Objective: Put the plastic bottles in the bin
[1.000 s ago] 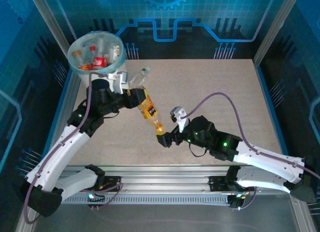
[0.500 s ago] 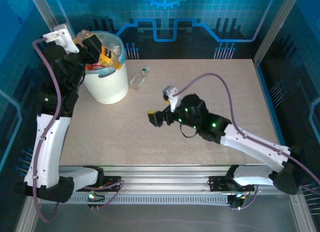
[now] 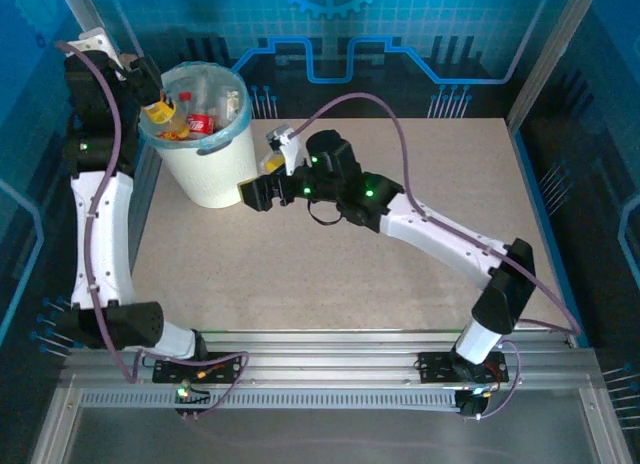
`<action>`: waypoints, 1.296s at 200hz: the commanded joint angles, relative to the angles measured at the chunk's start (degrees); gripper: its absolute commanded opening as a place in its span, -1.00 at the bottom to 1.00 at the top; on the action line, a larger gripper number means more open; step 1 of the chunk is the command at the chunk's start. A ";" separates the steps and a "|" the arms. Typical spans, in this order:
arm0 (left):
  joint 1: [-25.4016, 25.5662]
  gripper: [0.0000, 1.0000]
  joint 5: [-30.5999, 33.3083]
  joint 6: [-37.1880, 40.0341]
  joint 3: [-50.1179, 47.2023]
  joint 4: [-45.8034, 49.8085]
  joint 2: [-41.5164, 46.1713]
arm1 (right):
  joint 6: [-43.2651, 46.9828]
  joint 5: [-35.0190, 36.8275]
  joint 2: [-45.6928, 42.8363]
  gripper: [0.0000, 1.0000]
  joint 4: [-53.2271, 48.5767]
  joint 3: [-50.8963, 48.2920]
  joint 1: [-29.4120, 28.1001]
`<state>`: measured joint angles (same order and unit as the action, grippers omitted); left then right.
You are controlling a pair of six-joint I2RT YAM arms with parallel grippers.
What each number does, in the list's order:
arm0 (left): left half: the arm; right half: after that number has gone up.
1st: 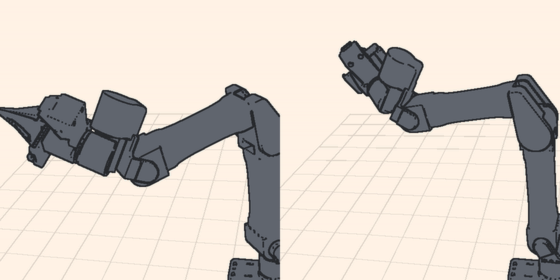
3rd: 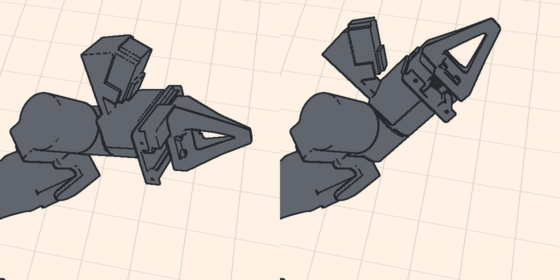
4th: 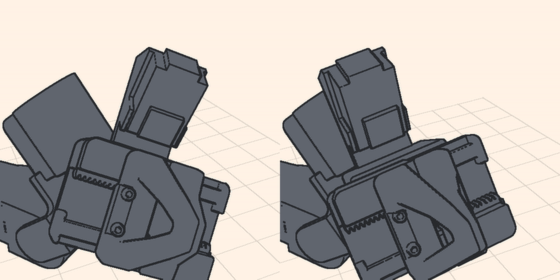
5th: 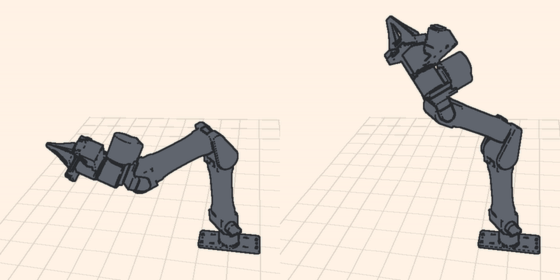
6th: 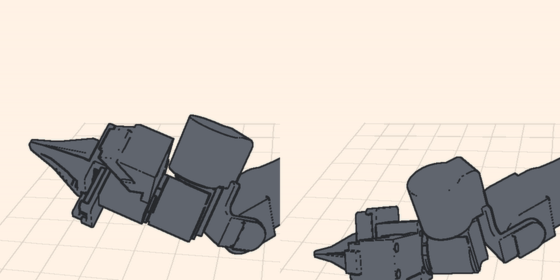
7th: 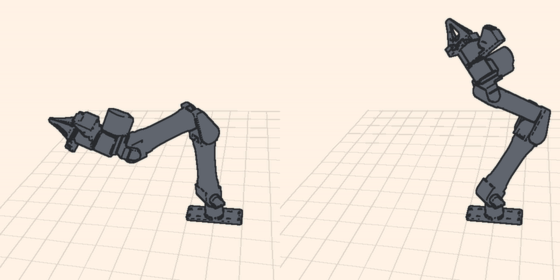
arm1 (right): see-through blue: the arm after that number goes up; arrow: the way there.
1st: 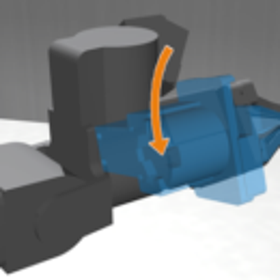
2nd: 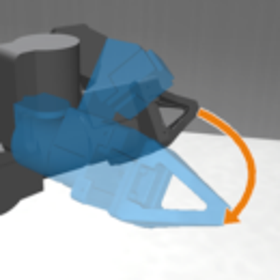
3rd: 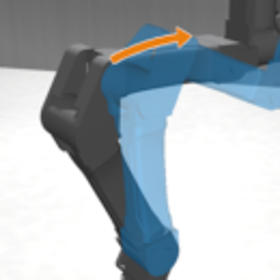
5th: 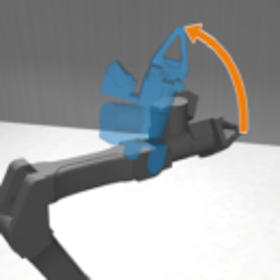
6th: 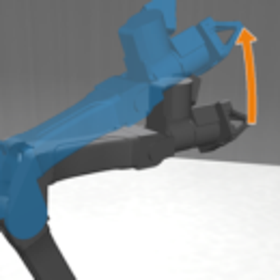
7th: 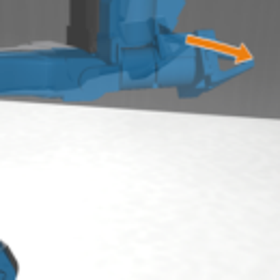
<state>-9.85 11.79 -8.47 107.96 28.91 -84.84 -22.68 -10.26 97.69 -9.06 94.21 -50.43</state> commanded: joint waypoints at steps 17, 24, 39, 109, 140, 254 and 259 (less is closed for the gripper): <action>-0.53 -0.02 -5.66 3.52 0.14 -1.28 -5.59 | -0.27 -3.81 4.89 0.86 -8.83 7.06 0.34; -0.53 -0.02 -6.19 3.41 0.21 -1.26 -6.60 | 0.04 -3.84 5.29 0.86 -9.82 7.45 0.36; -0.58 -0.02 -7.15 3.85 0.14 -1.42 -8.31 | 0.40 -3.48 5.73 0.86 -11.16 7.61 0.43; -0.61 0.09 -7.84 10.17 -1.09 2.27 -15.37 | -0.60 -4.42 11.27 0.85 -13.94 11.18 0.43; -1.22 0.22 -10.28 10.62 -1.27 4.21 -18.05 | -0.92 -5.54 14.17 0.84 -15.90 14.41 0.40; -4.13 0.64 -16.40 1.30 1.12 5.29 -16.68 | -0.10 -4.00 19.88 0.80 -23.98 25.83 -2.07; -4.13 0.65 -16.00 1.26 0.88 5.15 -15.65 | -0.13 -3.78 19.73 0.80 -24.02 25.91 -2.22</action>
<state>-13.65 -3.66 -4.91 108.12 31.20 -105.12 -23.11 -14.31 116.44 -30.68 117.62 -51.35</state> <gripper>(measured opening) 0.804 0.903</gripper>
